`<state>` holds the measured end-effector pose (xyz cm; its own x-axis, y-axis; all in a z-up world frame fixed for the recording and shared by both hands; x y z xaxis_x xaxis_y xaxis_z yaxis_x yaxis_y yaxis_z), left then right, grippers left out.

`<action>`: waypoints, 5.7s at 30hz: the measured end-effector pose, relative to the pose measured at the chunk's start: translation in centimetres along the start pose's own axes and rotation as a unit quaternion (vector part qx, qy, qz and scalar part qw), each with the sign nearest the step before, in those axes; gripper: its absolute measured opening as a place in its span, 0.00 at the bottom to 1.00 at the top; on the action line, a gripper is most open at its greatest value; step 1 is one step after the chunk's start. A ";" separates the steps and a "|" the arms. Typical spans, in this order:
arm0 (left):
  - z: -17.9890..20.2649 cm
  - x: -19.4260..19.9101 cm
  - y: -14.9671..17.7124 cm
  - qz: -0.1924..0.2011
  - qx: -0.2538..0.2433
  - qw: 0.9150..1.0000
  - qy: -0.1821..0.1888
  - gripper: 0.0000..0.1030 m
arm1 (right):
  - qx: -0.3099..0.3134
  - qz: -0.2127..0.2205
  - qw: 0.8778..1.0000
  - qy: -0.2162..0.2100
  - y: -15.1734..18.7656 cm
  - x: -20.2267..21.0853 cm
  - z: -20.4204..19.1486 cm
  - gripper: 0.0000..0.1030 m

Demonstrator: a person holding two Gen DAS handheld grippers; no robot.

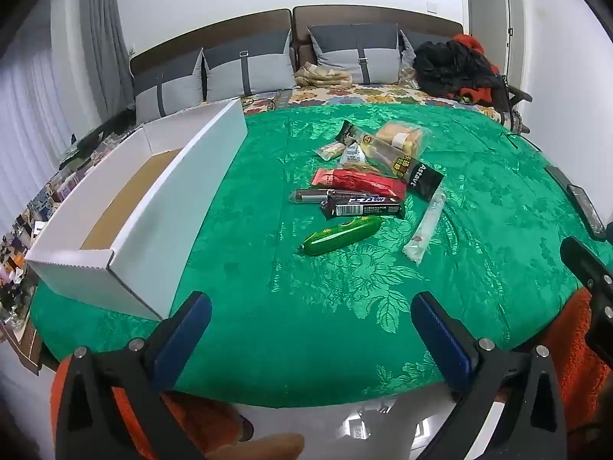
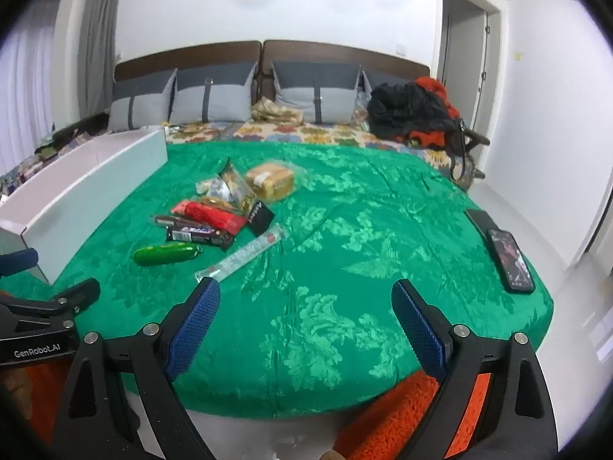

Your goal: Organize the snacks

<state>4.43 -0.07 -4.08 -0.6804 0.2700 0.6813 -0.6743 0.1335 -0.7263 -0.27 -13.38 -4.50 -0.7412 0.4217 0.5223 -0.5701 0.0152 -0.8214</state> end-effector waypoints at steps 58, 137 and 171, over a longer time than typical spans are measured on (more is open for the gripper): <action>-2.6 -4.2 2.5 -0.066 0.007 0.998 -0.021 1.00 | 0.035 0.013 0.999 -0.014 1.0 -0.8 -2.5 0.90; -4.0 -9.9 4.8 -0.111 0.029 0.992 0.055 1.00 | 0.076 -0.218 0.971 -0.065 -0.5 -15.8 -11.5 0.26; 1.5 -17.5 -2.9 -0.200 -0.168 0.956 0.131 0.89 | -0.056 -0.170 0.975 -0.130 1.9 -15.9 -0.2 0.30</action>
<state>17.90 -6.64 -13.76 -0.2633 0.3569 0.8963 -0.7048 0.5632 -0.4313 10.51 -19.92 -14.40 -0.5895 0.1303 0.7972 -0.7670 0.2195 -0.6030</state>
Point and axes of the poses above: each gripper's, at about its wrist camera, not at the fingertips, and x roughly against the way its jaws point, z to its right, y to its underside, the point moved 6 cm from there along -x, roughly the way its jaws point, and after that the axes turned 14 degrees about y, right-handed, at the moved point
